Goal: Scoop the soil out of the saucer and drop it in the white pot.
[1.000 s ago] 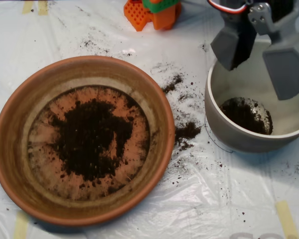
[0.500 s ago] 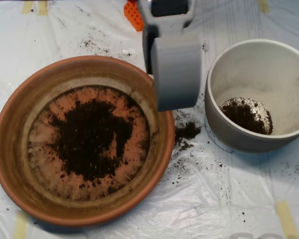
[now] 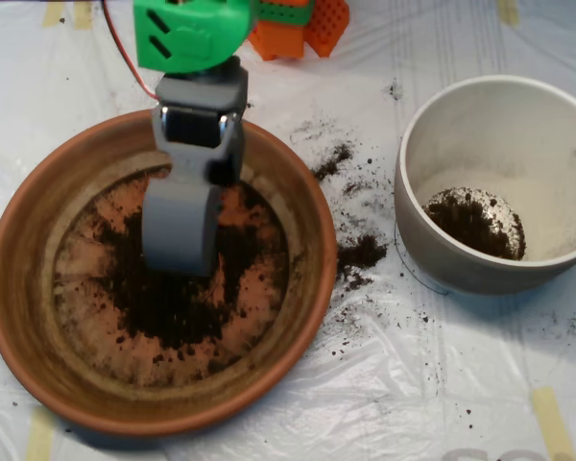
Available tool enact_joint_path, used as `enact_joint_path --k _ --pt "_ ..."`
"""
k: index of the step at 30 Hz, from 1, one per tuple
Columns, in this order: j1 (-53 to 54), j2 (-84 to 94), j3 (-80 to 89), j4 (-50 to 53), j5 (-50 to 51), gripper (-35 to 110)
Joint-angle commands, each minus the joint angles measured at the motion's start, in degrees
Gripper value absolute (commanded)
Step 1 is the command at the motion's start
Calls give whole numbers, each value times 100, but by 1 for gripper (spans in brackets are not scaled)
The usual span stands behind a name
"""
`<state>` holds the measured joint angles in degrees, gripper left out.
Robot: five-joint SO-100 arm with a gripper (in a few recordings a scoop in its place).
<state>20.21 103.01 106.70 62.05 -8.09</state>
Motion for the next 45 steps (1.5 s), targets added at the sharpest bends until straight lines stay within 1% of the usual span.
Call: enact_joint_path --k 1,14,23,29,33,35,38,42,45 --pt "272 -343 -202 -114 -62 44" --pt "598 -2101 -1310 299 -431 51" --pt "668 -3032 -1986 659 -721 52" --pt "527 -3349 -2057 721 -967 48" --pt "519 -3709 -2347 967 -993 42" --pt "545 -3727 -2373 993 -1037 41" --pt "598 -3727 -2355 1002 -1081 35" --pt "694 -3542 -2197 870 -1099 27" --pt "712 -3129 -1793 580 -1116 24"
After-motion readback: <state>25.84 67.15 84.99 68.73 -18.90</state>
